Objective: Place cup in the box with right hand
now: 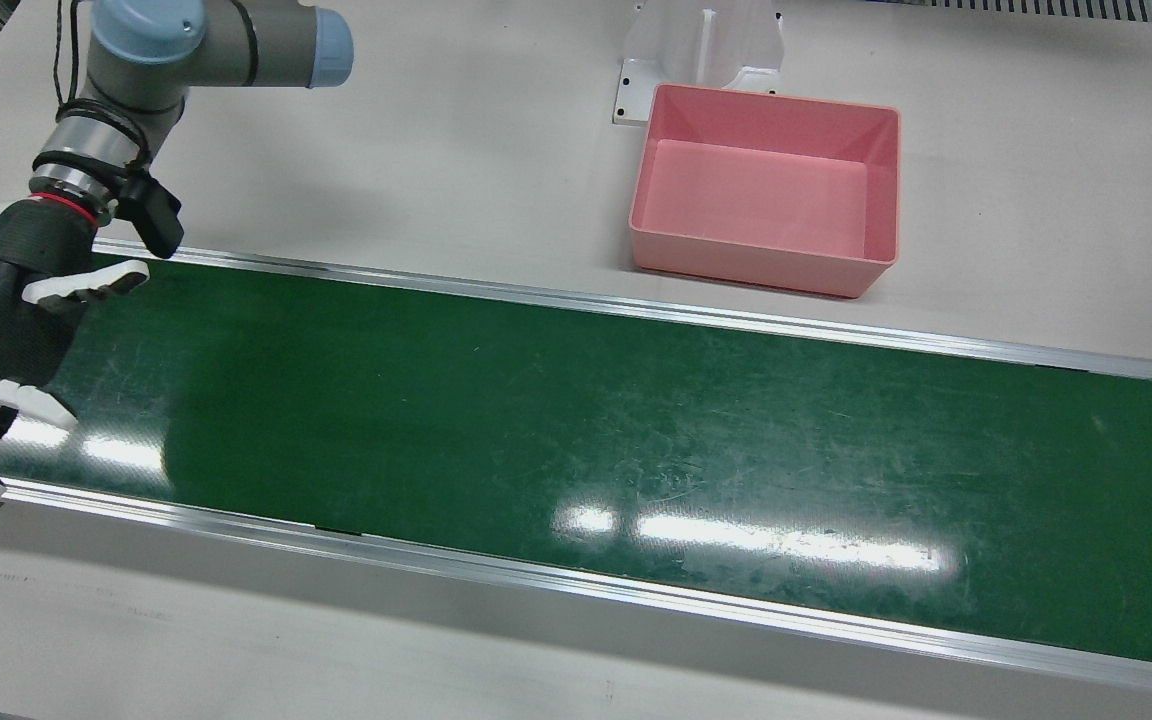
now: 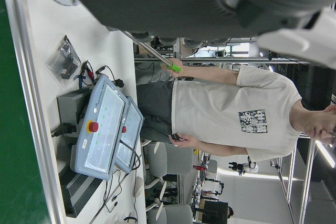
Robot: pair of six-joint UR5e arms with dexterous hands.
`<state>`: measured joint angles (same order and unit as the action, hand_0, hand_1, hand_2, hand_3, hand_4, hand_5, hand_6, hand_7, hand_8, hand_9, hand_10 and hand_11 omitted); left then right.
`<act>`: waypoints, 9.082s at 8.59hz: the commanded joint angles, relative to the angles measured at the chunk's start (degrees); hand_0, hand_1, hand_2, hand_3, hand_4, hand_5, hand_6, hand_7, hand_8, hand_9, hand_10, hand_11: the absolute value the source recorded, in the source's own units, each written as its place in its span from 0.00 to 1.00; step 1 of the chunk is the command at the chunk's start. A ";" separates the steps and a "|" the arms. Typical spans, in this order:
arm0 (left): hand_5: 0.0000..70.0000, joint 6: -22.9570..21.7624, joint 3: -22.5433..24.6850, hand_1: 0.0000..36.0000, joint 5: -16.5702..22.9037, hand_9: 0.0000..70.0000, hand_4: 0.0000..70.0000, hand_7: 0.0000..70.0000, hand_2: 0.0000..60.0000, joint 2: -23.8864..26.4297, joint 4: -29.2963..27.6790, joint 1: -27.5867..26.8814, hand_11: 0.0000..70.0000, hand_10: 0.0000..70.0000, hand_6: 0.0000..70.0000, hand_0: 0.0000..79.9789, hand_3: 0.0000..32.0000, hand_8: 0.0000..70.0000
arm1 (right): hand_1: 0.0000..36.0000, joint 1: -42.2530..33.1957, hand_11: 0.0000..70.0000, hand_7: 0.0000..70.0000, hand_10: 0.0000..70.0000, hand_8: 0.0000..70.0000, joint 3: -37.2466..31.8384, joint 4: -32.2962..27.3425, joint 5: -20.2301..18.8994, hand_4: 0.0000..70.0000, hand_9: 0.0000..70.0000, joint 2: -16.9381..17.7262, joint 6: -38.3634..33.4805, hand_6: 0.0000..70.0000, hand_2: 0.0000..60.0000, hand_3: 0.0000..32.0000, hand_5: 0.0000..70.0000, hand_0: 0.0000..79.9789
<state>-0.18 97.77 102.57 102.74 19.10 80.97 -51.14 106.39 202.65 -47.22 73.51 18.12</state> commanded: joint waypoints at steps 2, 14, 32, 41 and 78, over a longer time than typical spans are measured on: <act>0.00 0.00 -0.03 0.00 0.00 0.00 0.00 0.00 0.00 0.00 -0.03 -0.02 0.00 0.00 0.00 0.00 0.00 0.00 | 0.21 10.52 0.06 0.58 0.05 0.11 2.78 2.84 13.37 0.92 0.21 -4.07 5.86 0.13 0.14 0.00 0.02 0.59; 0.00 0.00 -0.03 0.00 0.00 0.00 0.00 0.00 0.00 0.00 -0.03 -0.02 0.00 0.00 0.00 0.00 0.00 0.00 | 0.13 13.61 0.02 0.74 0.02 0.06 -7.07 2.40 17.25 1.00 0.24 -12.07 8.60 0.13 0.29 0.00 0.00 0.47; 0.00 0.00 -0.03 0.00 0.00 0.00 0.00 0.00 0.00 0.00 -0.03 0.07 0.00 0.00 0.00 0.00 0.00 0.00 | 0.12 13.08 0.00 0.70 0.00 0.06 -1.90 2.84 14.00 1.00 0.22 -7.89 7.99 0.12 0.33 0.00 0.00 0.42; 0.00 0.00 -0.03 0.00 0.00 0.00 0.00 0.00 0.00 0.00 -0.03 -0.02 0.00 0.00 0.00 0.00 0.00 0.00 | 0.28 7.37 0.06 0.69 0.05 0.07 1.02 2.84 9.69 1.00 0.23 -0.03 5.96 0.14 0.48 0.00 0.00 0.53; 0.00 0.00 -0.03 0.00 0.00 0.00 0.00 0.00 0.00 0.00 -0.03 -0.02 0.00 0.00 0.00 0.00 0.00 0.00 | 0.00 0.24 0.10 0.71 0.08 0.08 -5.93 -9.56 -0.50 1.00 0.23 6.22 7.63 0.15 0.00 0.00 0.00 0.53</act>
<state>-0.18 97.73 102.57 102.74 19.07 80.95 -52.42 102.73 191.88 -47.74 85.10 24.62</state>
